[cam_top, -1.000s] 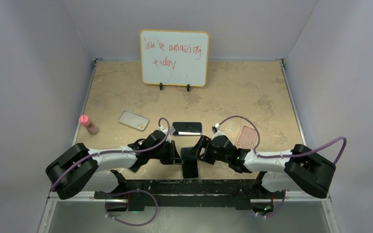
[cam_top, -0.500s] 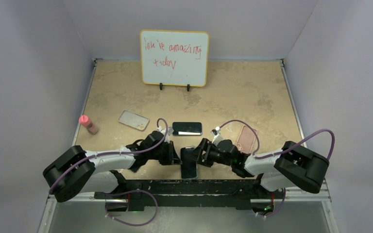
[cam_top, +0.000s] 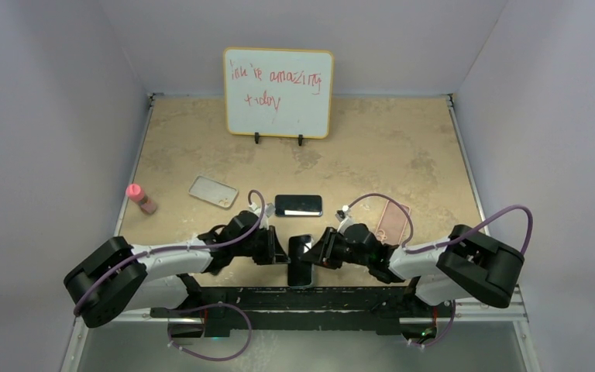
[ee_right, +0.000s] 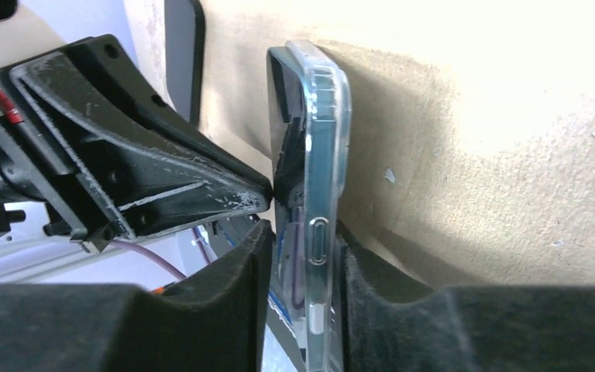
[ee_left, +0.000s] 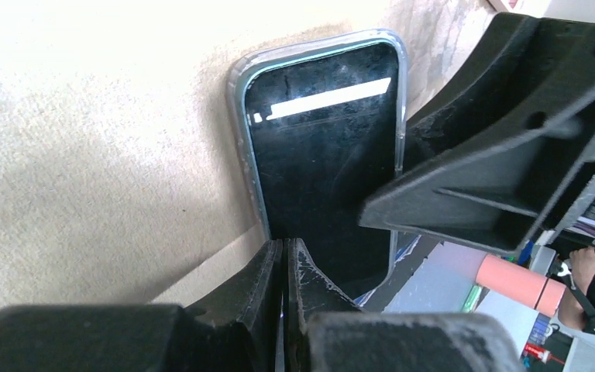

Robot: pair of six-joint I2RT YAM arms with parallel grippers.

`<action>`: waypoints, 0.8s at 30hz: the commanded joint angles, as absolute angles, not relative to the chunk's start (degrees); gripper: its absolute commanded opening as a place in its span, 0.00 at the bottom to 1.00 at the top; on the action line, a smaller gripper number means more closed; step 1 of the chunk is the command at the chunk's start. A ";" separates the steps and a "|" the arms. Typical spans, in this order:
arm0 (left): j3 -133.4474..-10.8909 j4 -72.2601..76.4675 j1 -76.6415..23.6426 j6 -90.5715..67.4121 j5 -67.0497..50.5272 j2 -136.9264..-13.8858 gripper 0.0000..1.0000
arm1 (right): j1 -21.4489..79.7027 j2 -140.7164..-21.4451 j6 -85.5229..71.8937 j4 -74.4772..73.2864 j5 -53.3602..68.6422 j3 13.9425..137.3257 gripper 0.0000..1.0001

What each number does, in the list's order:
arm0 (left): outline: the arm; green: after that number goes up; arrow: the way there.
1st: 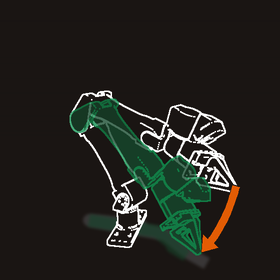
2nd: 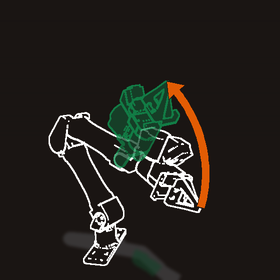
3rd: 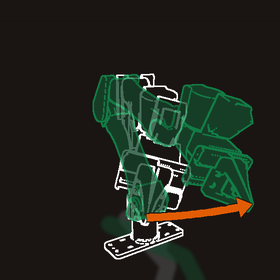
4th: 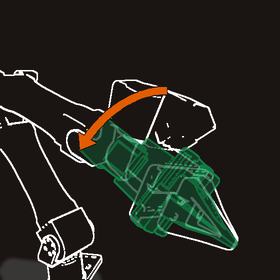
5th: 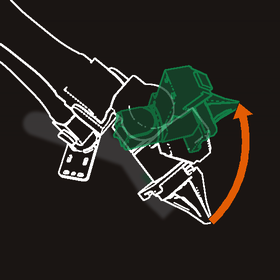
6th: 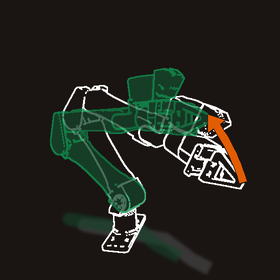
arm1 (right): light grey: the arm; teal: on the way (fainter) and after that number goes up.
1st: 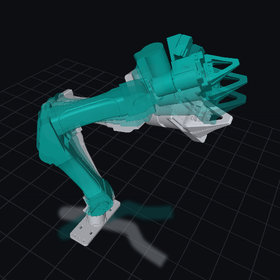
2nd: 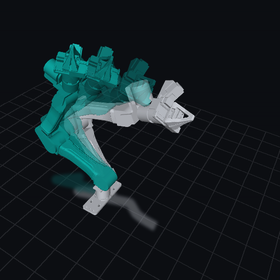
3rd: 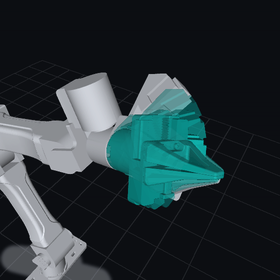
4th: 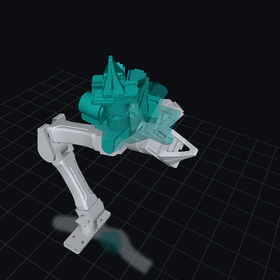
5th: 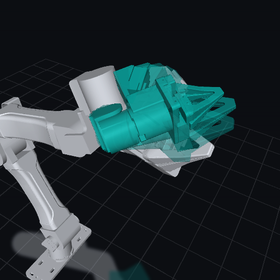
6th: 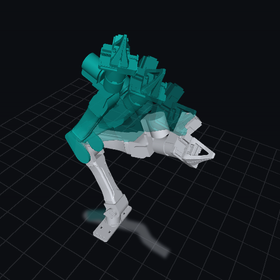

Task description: Put the phone into the phone case

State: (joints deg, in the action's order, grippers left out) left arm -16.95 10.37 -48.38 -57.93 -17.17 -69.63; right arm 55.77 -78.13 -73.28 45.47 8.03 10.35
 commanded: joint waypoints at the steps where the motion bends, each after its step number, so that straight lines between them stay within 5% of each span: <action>1: -16.52 14.48 -48.26 -59.39 -18.63 -67.79 0.07 | 56.34 -77.23 -71.97 42.79 6.74 12.57 0.29; 9: -17.24 14.53 -47.98 -59.54 -20.29 -65.70 0.08 | 56.34 -75.20 -70.94 43.69 6.03 12.32 0.00; 12: -19.61 10.20 -46.80 -57.73 -20.73 -62.58 0.11 | 56.25 -73.16 -70.98 44.20 5.72 11.65 0.00; 14: -21.92 5.04 -45.87 -56.00 -20.47 -59.32 0.19 | 56.12 -71.19 -70.62 43.82 5.84 11.43 0.00; 19: -29.43 -8.66 -44.37 -50.63 -17.18 -52.88 0.63 | 55.54 -62.52 -67.52 40.10 6.62 12.75 0.00; 24: -37.37 -17.20 -43.97 -45.69 -16.94 -50.22 0.78 | 54.54 -52.53 -62.48 34.42 9.21 15.56 0.00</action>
State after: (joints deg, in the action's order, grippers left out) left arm -31.31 -8.67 -44.38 -51.40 -17.98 -52.25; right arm 55.46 -59.22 -67.29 35.57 7.07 11.25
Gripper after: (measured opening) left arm 0.754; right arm 0.122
